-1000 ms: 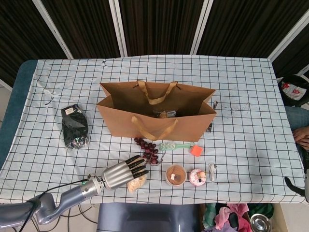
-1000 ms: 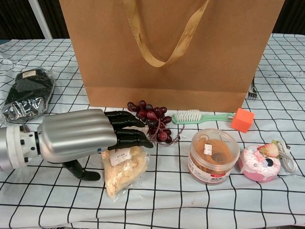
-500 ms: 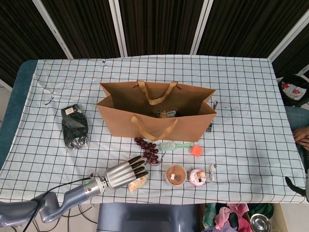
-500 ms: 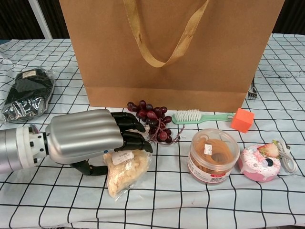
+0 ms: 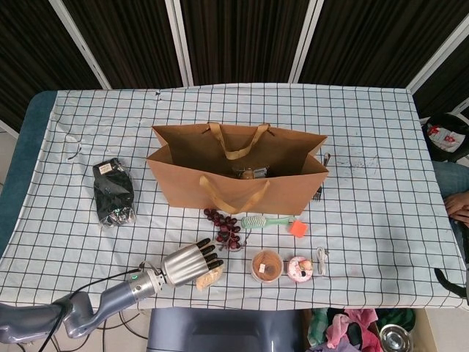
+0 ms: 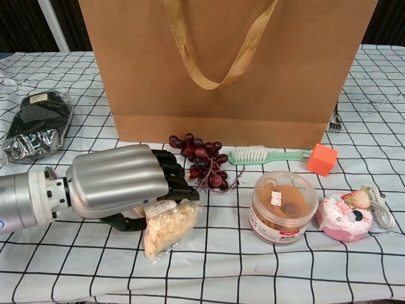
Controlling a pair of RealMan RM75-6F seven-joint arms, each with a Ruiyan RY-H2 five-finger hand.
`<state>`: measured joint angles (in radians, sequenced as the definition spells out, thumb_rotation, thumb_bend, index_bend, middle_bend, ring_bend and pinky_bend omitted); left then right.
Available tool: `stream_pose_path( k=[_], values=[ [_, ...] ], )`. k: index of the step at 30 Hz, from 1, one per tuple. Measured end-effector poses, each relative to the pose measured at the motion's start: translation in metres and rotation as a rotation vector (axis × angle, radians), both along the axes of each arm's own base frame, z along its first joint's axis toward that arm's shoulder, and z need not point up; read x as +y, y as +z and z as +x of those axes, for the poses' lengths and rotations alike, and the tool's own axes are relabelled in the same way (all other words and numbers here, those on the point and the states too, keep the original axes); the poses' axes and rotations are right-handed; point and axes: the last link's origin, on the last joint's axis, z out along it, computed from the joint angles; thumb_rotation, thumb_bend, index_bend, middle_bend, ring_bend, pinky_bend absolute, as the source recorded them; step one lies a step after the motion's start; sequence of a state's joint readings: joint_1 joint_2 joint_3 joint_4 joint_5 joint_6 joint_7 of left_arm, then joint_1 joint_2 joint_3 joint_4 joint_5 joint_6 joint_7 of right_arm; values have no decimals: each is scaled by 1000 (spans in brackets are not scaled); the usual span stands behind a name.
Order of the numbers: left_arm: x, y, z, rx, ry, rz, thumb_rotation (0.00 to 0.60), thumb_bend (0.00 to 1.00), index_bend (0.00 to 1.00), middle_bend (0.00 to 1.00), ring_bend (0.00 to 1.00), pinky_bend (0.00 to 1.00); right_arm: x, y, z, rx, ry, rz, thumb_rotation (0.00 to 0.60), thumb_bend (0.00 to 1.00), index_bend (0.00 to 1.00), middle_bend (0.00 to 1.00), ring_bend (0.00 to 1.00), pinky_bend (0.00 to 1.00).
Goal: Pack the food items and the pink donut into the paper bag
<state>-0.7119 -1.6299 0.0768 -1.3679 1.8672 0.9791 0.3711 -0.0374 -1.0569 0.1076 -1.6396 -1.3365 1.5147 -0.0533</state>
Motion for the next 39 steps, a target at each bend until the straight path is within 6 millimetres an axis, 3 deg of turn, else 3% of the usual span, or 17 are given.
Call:
stream_pose_path(
  k=[7,12,19,29,34,39],
  values=[
    [0,6,7,-58,-9,28,600,354,292,418,261,284,0,1,1,1,3,-4,600,183,52,145,244,234],
    [2,26,21,-156,-30,74,600,354,293,418,261,284,0,1,1,0,5,-1,600,183,51,145,244,234],
    [3,78,47,-318,-66,165,600,354,299,419,260,290,0,-1,0,1,3,5,600,183,52,145,244,234],
    [9,168,95,-516,-168,343,600,354,312,420,261,306,-2,-7,-1,7,-8,27,600,182,51,145,244,234],
    [16,193,114,-571,-208,411,600,354,320,420,261,315,-2,-10,-1,9,-9,34,600,182,51,145,244,234],
    [37,209,138,-621,-206,453,600,351,319,417,260,329,-3,-11,-1,10,-11,38,600,183,51,145,244,234]
  ],
)
